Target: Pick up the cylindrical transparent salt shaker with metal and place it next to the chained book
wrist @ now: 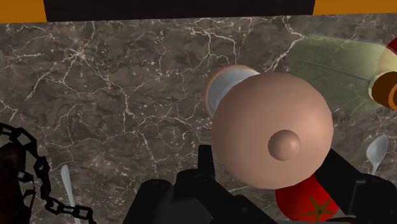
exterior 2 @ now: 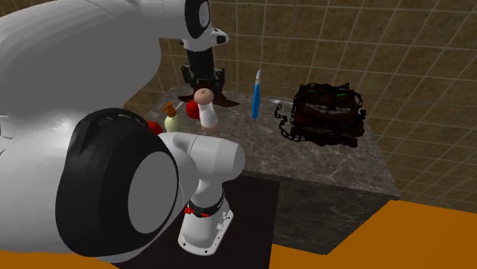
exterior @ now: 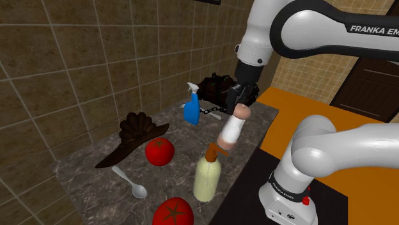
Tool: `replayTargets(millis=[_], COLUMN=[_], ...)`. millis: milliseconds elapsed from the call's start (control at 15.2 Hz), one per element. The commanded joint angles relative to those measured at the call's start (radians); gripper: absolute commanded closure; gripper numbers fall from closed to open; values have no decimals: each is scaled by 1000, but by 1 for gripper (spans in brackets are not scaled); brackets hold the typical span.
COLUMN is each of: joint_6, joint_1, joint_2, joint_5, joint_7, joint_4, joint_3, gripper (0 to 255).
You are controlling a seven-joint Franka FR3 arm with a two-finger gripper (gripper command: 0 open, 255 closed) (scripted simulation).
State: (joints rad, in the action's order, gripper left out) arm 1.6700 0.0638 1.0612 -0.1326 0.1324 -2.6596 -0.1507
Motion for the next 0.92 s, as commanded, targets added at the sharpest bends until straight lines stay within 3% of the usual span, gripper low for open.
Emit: replayTargets(millis=[0,858], joint_6=[-25,-168], joint_1=[-2,-13], joint_2=[-8,-71], joint_5=[3,22], joint_7=[1,4], joint_4=[33,239], joint_3=[3,20], gripper=[255,255])
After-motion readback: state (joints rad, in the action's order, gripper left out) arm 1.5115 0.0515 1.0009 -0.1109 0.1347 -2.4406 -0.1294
